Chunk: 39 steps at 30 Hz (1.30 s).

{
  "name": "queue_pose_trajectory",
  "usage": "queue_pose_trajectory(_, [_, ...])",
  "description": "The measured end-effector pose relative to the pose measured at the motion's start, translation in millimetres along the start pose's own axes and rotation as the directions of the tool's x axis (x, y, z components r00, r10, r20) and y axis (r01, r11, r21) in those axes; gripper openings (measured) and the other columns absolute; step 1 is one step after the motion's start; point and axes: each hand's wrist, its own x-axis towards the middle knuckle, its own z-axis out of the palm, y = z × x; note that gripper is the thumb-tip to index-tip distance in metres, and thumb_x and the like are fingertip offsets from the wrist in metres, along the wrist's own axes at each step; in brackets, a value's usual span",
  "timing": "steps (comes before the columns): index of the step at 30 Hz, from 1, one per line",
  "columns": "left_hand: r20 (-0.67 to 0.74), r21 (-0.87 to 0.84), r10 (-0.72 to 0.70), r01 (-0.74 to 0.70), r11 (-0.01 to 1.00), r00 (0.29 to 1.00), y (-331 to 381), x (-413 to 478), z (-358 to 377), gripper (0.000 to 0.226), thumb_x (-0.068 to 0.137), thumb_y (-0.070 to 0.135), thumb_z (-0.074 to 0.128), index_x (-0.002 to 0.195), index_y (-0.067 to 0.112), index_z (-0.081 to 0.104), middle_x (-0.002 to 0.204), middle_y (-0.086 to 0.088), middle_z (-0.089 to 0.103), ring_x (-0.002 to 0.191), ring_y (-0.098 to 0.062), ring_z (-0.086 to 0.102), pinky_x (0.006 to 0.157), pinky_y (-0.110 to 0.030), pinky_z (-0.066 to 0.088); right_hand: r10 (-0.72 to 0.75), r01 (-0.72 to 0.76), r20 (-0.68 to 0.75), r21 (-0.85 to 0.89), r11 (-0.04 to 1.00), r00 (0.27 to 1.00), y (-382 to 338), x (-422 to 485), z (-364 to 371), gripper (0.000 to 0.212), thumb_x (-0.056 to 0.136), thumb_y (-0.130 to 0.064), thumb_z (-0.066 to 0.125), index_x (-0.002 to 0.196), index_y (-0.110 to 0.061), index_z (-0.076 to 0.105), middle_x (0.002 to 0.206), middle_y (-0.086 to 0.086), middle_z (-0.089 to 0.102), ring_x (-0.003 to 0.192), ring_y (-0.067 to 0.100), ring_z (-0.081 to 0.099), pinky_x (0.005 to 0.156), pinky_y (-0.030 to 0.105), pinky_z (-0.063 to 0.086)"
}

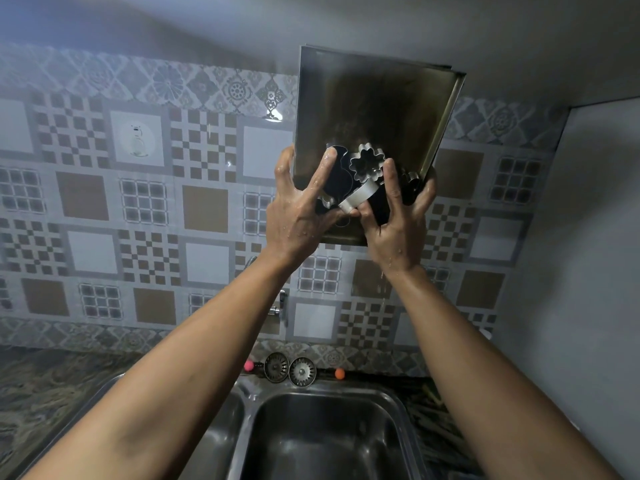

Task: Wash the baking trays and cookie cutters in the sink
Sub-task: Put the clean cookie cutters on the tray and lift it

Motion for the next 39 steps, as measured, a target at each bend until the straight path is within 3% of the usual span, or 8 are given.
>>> queue_pose_trajectory(5, [0.019, -0.007, -0.015, 0.015, 1.0, 1.0, -1, -19, 4, 0.091, 0.074, 0.058, 0.071, 0.149, 0.038, 0.022, 0.151, -0.028, 0.023, 0.115, -0.048, 0.056, 0.071, -0.045, 0.059, 0.001, -0.001, 0.039, 0.015, 1.0, 0.999, 0, -19, -2, 0.062, 0.092, -0.062, 0.046, 0.147, -0.043, 0.024, 0.151, 0.023, 0.012, 0.133, 0.039, 0.039, 0.079, 0.041, 0.059])
queue_pose_trajectory(10, [0.119, -0.04, -0.083, 0.088, 0.995, 0.989, -10, -55, 3, 0.086, 0.074, 0.075, 0.042, 0.151, 0.044, 0.02, 0.154, -0.021, 0.013, 0.126, -0.047, 0.048, 0.076, -0.049, 0.058, 0.048, -0.049, 0.118, 0.0, 0.999, 0.992, -6, -52, 1, 0.064, 0.091, -0.059, 0.05, 0.148, -0.042, 0.026, 0.149, 0.028, 0.018, 0.127, 0.039, 0.041, 0.075, 0.044, 0.058])
queue_pose_trajectory(14, [0.227, -0.004, -0.214, 0.22, 0.975, 0.95, -33, -83, -7, 0.087, 0.076, 0.074, 0.05, 0.147, 0.059, 0.0, 0.157, -0.012, 0.008, 0.11, -0.037, 0.061, 0.075, -0.043, 0.058, 0.118, -0.133, 0.213, 0.056, 0.99, 0.97, -24, -79, 21, 0.065, 0.089, -0.057, 0.055, 0.147, -0.039, 0.034, 0.148, 0.029, 0.024, 0.123, 0.043, 0.048, 0.086, 0.046, 0.054])
queue_pose_trajectory(19, [0.353, 0.074, -0.417, 0.419, 0.905, 0.838, -79, -119, -38, 0.091, 0.075, 0.074, 0.06, 0.147, 0.061, 0.006, 0.157, -0.008, 0.012, 0.125, -0.036, 0.053, 0.087, -0.047, 0.057, 0.252, -0.281, 0.491, -0.015, 0.96, 0.834, -69, -113, 57, 0.071, 0.087, -0.065, 0.048, 0.144, -0.063, 0.006, 0.157, 0.017, 0.008, 0.117, 0.035, 0.054, 0.072, 0.04, 0.059])
queue_pose_trajectory(22, [0.422, 0.132, -0.545, 0.545, 0.828, 0.725, -113, -133, -66, 0.095, 0.069, 0.077, 0.061, 0.147, 0.06, 0.01, 0.159, -0.01, 0.011, 0.133, -0.038, 0.045, 0.099, -0.053, 0.046, 0.272, -0.318, 0.631, -0.043, 0.947, 0.726, -111, -122, 71, 0.069, 0.09, -0.066, 0.044, 0.144, -0.062, 0.002, 0.16, 0.011, 0.001, 0.11, 0.03, 0.06, 0.071, 0.034, 0.06])
queue_pose_trajectory(25, [0.462, 0.136, -0.622, 0.643, 0.754, 0.632, -155, -145, -100, 0.095, 0.067, 0.077, 0.064, 0.145, 0.062, 0.012, 0.157, -0.012, 0.016, 0.14, -0.038, 0.035, 0.108, -0.057, 0.036, 0.267, -0.295, 0.738, -0.097, 0.951, 0.619, -160, -125, 87, 0.066, 0.092, -0.068, 0.037, 0.147, -0.057, 0.002, 0.161, 0.01, 0.002, 0.123, 0.036, 0.053, 0.073, 0.033, 0.054])
queue_pose_trajectory(34, [0.538, 0.239, -0.703, 0.716, 0.656, 0.465, -304, -194, -223, 0.109, 0.051, 0.091, 0.053, 0.145, 0.063, 0.006, 0.159, -0.016, 0.016, 0.145, -0.038, 0.028, 0.114, -0.057, 0.029, 0.297, -0.412, 0.832, -0.091, 0.907, 0.469, -315, -180, 186, 0.062, 0.094, -0.067, 0.026, 0.146, -0.057, -0.006, 0.158, 0.018, 0.012, 0.131, 0.043, 0.044, 0.1, 0.055, 0.041])
queue_pose_trajectory(39, [0.594, 0.282, -0.714, 0.735, 0.617, 0.372, -371, -240, -278, 0.092, 0.073, 0.077, 0.059, 0.148, 0.057, 0.011, 0.16, -0.013, 0.011, 0.145, -0.035, 0.027, 0.115, -0.054, 0.026, 0.34, -0.525, 0.859, -0.101, 0.845, 0.382, -389, -245, 229, 0.062, 0.097, -0.06, 0.028, 0.148, -0.052, -0.007, 0.152, 0.023, 0.024, 0.127, 0.044, 0.046, 0.1, 0.052, 0.041])
